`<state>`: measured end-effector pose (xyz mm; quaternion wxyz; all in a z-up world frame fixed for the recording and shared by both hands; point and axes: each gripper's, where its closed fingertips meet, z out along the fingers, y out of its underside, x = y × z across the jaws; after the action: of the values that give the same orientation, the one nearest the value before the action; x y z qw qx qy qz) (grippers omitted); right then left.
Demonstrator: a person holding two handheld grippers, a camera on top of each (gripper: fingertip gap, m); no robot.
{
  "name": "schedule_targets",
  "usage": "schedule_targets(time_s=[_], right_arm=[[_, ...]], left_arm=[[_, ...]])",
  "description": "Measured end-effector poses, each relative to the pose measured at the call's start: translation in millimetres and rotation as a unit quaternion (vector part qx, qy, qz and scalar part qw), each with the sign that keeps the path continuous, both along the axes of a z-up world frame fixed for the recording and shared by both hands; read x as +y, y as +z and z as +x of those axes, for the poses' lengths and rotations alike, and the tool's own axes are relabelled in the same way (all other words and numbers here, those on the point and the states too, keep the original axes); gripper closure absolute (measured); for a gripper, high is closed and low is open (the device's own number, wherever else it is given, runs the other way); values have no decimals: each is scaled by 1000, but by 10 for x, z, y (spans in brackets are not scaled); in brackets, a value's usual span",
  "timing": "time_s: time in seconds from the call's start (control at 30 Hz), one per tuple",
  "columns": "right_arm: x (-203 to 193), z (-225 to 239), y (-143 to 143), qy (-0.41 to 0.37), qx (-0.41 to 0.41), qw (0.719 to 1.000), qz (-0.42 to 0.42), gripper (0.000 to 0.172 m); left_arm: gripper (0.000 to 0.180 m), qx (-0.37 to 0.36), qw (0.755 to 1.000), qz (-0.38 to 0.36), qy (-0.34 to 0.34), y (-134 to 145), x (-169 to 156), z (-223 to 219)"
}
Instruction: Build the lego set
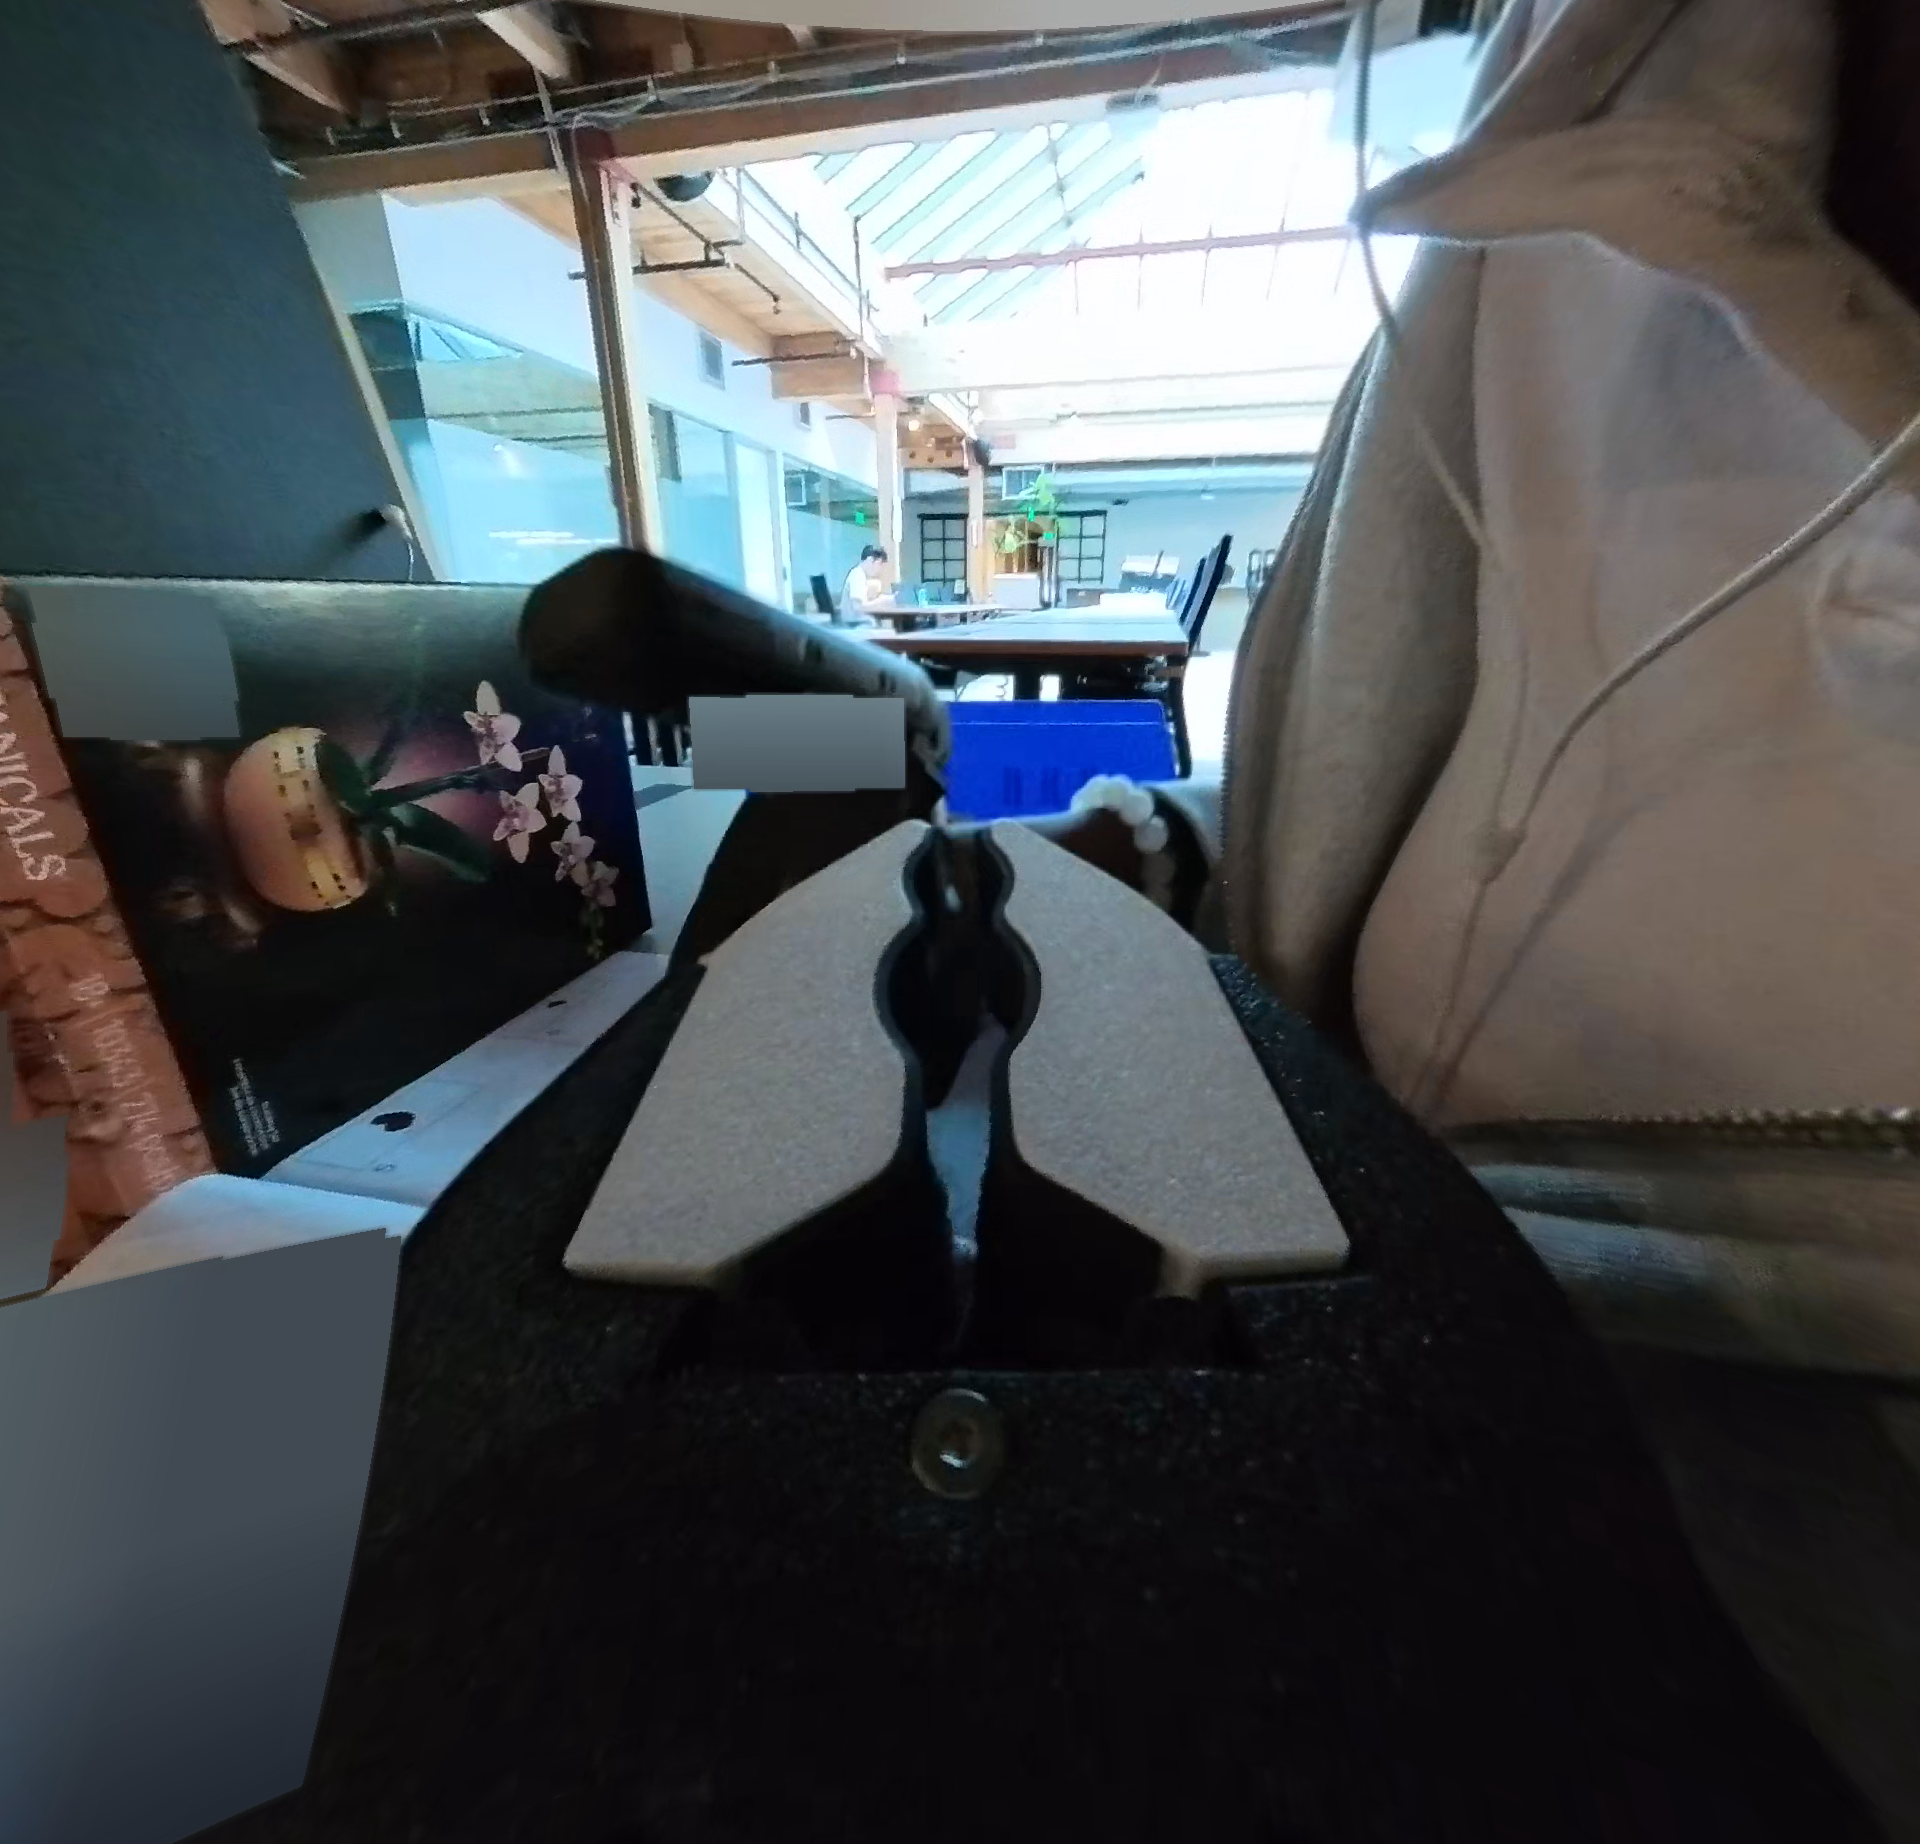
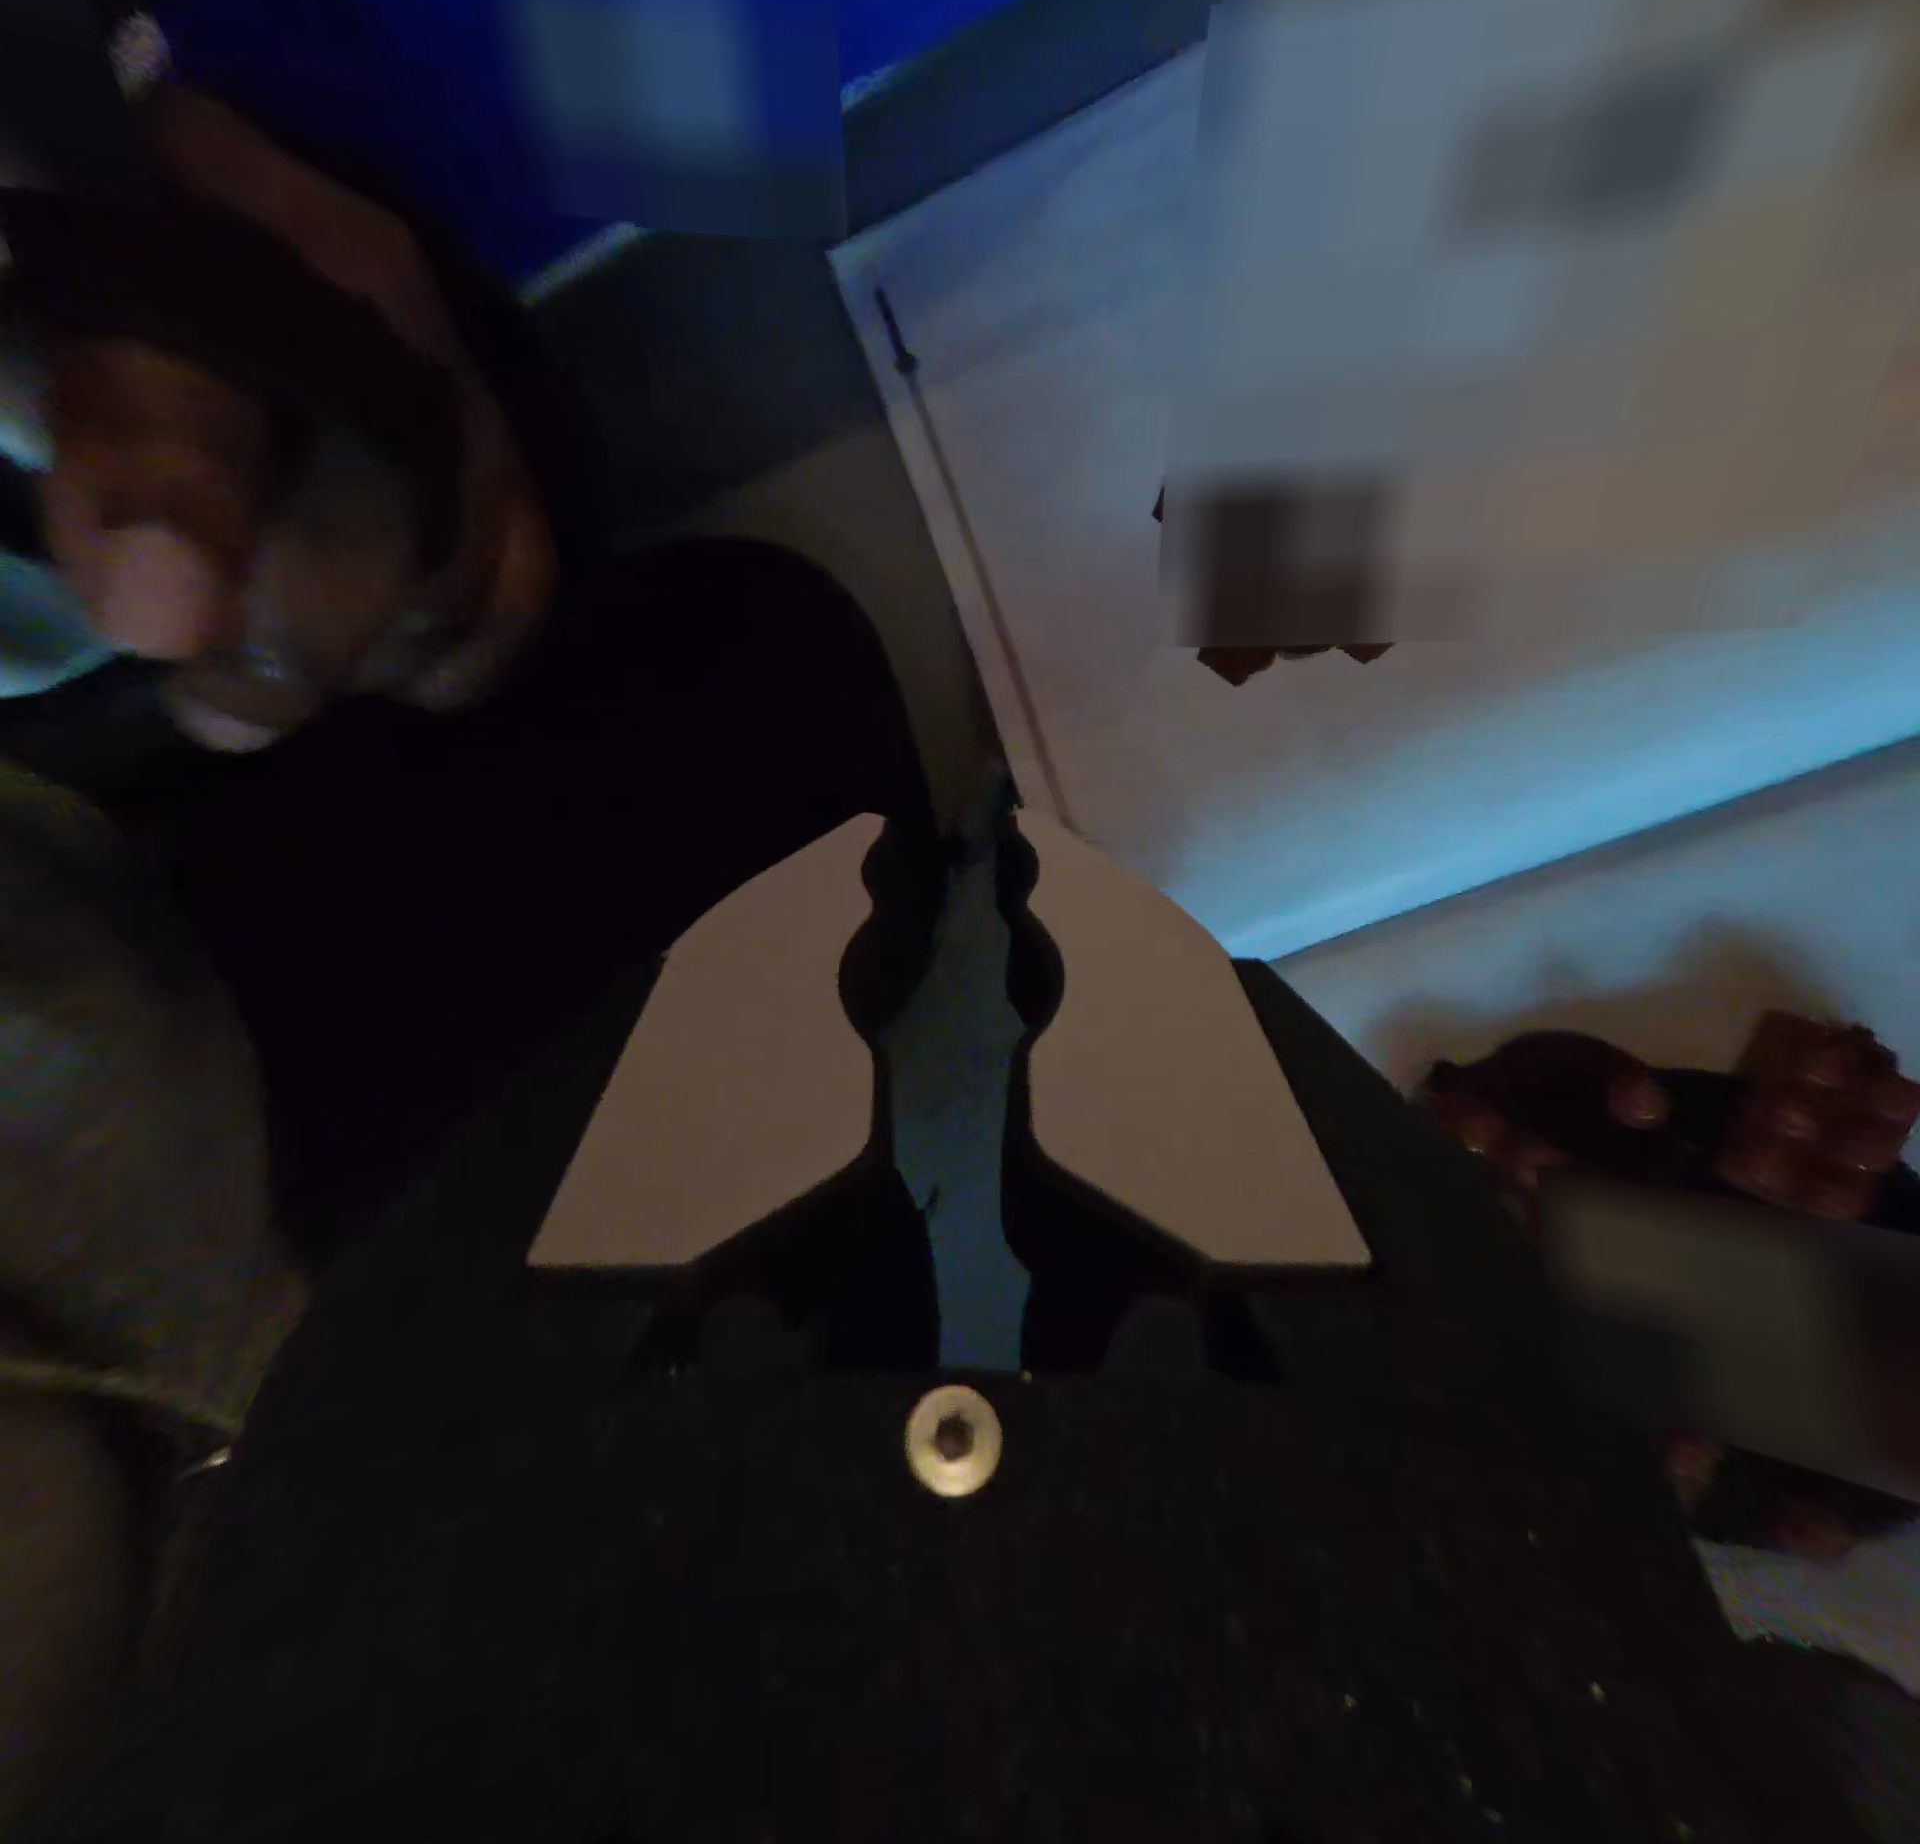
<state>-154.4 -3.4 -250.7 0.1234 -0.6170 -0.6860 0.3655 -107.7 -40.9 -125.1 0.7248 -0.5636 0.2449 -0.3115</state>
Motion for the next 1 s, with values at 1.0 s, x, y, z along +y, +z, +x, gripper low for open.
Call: schedule_targets(time_s=[1.0], right_arm=[[-579, 732, 1094, 202, -134, 815, -527, 172]], left_arm=[[155, 109, 992, 34, -53, -125, -143, 346]])
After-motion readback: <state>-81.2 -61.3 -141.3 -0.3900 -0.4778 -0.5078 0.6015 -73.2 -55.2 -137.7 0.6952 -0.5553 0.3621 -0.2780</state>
